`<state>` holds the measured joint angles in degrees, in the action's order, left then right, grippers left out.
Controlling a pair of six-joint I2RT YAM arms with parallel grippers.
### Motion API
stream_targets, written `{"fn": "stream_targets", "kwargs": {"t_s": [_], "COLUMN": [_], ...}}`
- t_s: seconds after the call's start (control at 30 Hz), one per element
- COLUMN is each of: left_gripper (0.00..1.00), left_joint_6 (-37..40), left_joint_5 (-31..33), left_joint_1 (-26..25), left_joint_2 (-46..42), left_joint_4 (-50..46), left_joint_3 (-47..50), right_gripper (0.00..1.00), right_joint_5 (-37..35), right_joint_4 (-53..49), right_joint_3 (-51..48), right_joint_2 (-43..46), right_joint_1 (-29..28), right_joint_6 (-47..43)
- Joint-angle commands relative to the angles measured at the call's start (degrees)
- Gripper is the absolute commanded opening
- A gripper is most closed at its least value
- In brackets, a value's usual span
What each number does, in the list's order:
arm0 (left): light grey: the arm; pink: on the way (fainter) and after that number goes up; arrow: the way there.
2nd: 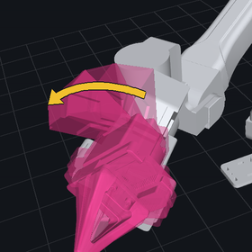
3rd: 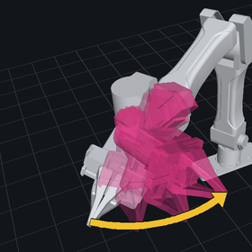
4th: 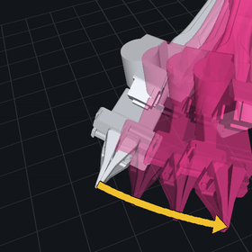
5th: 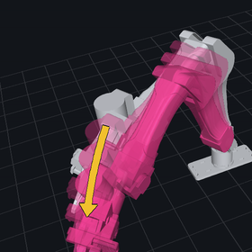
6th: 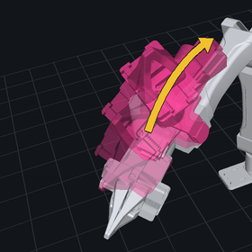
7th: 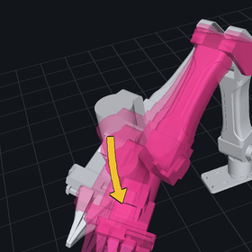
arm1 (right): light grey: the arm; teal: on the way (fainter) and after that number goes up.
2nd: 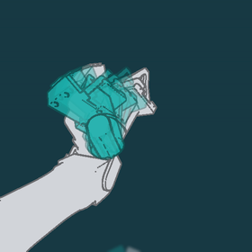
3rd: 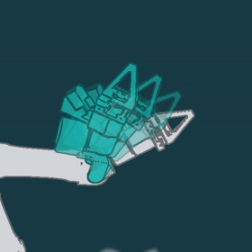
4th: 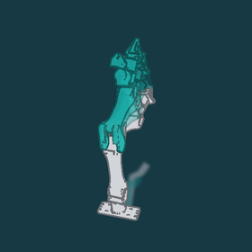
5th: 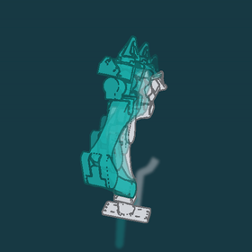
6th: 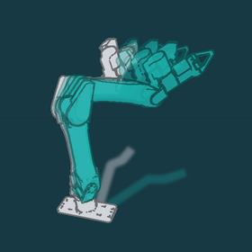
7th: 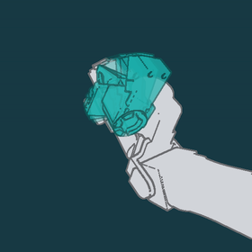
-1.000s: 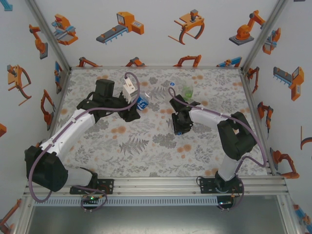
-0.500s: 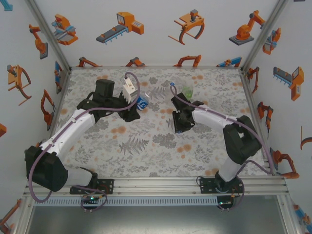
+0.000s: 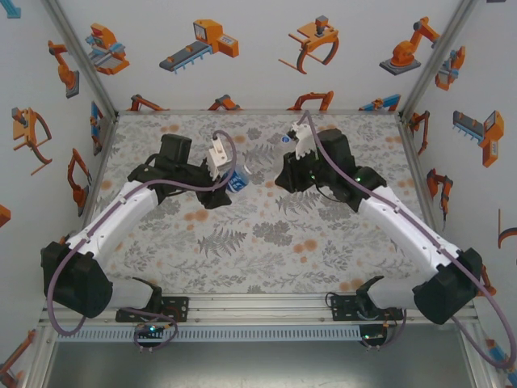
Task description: Screw on the bottle caps
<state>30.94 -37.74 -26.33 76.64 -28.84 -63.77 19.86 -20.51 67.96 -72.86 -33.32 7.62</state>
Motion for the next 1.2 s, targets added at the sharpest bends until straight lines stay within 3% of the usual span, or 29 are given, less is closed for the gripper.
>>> {"fn": "stream_targets", "kwargs": {"t_s": [0.0,0.23,0.57,1.17], "left_gripper": [0.0,0.0,0.0,0.0], "left_joint_6": [9.22,21.76,23.62,20.16], "left_joint_5": [-6.3,-9.11,-10.68,-11.14], "left_joint_1": [-0.42,-2.76,-3.82,-3.78], "left_joint_2": [-2.68,-8.14,-9.85,-9.56], "left_joint_4": [-4.11,-4.01,-4.05,-2.45], "left_joint_3": [-0.25,5.33,6.04,5.52], "right_gripper": [0.05,0.0,0.0,0.0], "right_joint_5": [13.32,30.22,41.69,40.1], "right_joint_4": [3.55,4.32,4.73,0.52], "right_joint_3": [2.8,4.18,4.94,3.4], "right_joint_2": [2.07,2.6,0.03,-0.6], "right_joint_1": [0.98,0.98,0.89,-0.75], "right_joint_6": [-10.79,-19.73,-20.21,-22.21]}}
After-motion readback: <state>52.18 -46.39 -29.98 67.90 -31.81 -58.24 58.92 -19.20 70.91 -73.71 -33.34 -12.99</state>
